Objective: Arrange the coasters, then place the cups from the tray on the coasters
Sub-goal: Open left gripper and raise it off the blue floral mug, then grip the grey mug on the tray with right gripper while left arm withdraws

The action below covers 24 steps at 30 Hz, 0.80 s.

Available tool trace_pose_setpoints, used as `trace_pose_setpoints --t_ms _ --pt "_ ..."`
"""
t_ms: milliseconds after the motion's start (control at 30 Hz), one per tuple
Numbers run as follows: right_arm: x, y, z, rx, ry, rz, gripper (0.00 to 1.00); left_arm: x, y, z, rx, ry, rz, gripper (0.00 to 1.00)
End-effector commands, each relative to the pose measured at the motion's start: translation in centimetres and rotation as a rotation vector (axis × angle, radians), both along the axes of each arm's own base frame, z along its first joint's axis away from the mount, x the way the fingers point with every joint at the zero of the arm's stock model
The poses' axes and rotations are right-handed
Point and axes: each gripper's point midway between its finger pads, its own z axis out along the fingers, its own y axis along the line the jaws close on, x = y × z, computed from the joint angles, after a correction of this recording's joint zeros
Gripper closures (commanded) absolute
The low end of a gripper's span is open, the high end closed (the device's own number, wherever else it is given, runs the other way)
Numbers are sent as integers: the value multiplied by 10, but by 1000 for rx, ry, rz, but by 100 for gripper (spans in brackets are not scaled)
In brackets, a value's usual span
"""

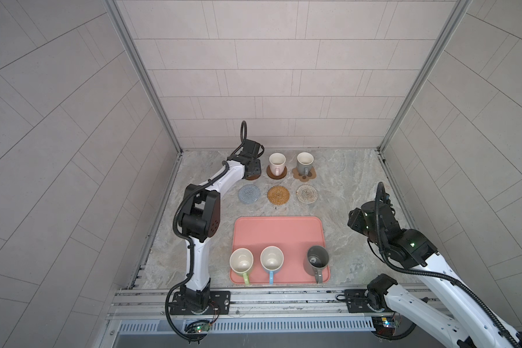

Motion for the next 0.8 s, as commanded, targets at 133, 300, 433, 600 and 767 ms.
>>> trace_pose_setpoints --t_ms 133,300,433,600,767 --pt "-4 -3 6 -25 2 16 43 -28 2 45 -55 -52 -11 32" --pt "-10 10 6 -10 36 116 43 -50 6 63 -89 -88 -29 32" --pt "-16 29 1 45 78 212 43 -70 12 76 -105 -132 -49 31" --pt "-33 47 -10 63 211 310 43 -100 21 81 -124 -134 -52 31" --pt "-55 65 -8 29 284 418 43 -125 30 79 -151 -138 -36 31"
